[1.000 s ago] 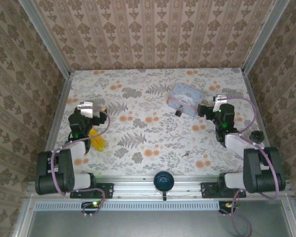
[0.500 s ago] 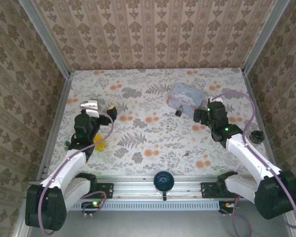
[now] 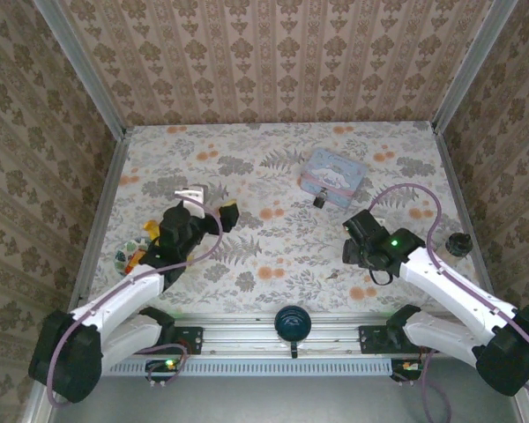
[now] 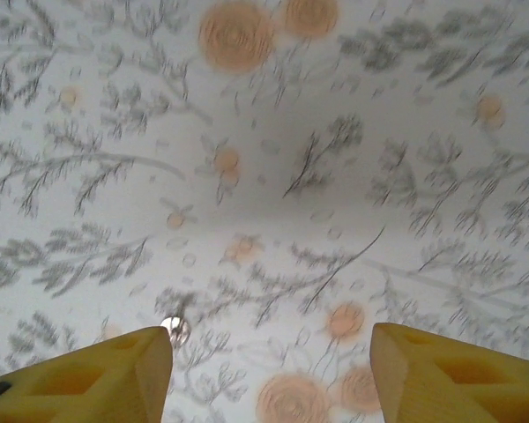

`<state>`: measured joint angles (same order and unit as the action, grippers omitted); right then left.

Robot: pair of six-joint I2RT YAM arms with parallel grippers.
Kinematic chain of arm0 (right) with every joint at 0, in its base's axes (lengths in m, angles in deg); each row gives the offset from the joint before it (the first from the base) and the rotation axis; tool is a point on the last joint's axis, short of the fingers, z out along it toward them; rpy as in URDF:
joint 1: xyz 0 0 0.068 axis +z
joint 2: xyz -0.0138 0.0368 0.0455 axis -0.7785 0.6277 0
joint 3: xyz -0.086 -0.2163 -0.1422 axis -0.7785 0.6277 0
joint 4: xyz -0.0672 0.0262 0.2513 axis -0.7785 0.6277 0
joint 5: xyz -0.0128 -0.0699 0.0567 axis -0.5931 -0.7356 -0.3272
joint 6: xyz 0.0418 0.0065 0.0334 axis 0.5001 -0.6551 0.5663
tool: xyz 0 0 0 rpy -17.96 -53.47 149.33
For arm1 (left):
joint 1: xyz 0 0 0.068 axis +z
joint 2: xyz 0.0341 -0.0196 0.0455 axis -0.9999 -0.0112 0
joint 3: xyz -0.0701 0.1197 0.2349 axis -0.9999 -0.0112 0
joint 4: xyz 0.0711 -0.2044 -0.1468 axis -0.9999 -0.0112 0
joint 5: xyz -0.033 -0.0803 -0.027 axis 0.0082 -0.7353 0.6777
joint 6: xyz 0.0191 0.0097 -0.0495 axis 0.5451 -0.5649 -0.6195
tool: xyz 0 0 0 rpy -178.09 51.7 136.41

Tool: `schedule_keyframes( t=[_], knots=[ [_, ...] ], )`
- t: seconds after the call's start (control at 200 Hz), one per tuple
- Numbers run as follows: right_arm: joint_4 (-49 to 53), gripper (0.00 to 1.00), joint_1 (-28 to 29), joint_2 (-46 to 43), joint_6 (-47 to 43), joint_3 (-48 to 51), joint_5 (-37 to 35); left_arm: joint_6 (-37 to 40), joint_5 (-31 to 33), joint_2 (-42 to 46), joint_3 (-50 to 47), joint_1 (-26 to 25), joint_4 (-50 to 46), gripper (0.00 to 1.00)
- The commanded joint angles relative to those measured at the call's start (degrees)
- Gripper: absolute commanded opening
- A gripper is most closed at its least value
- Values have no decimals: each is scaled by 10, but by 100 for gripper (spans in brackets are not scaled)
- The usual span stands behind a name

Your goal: Unlock the padlock with the key

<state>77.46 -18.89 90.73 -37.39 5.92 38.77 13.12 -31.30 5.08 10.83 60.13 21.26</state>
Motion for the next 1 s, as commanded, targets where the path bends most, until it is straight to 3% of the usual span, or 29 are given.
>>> schedule_keyframes(
  t=[0.0, 0.13, 0.605, 0.995],
  knots=[
    [12, 58, 11, 4, 48, 8, 83, -18, 14, -27, 27, -6, 28, 100],
    [-61, 47, 15, 8, 70, 41, 143, -21, 2, -54, 35, -11, 49, 100],
    [-130, 32, 14, 96, 80, 65, 157, -16, 1, -61, 24, -14, 70, 100],
    [-143, 28, 18, 177, 75, 58, 142, -12, 15, -57, 9, -13, 65, 100]
  ],
)
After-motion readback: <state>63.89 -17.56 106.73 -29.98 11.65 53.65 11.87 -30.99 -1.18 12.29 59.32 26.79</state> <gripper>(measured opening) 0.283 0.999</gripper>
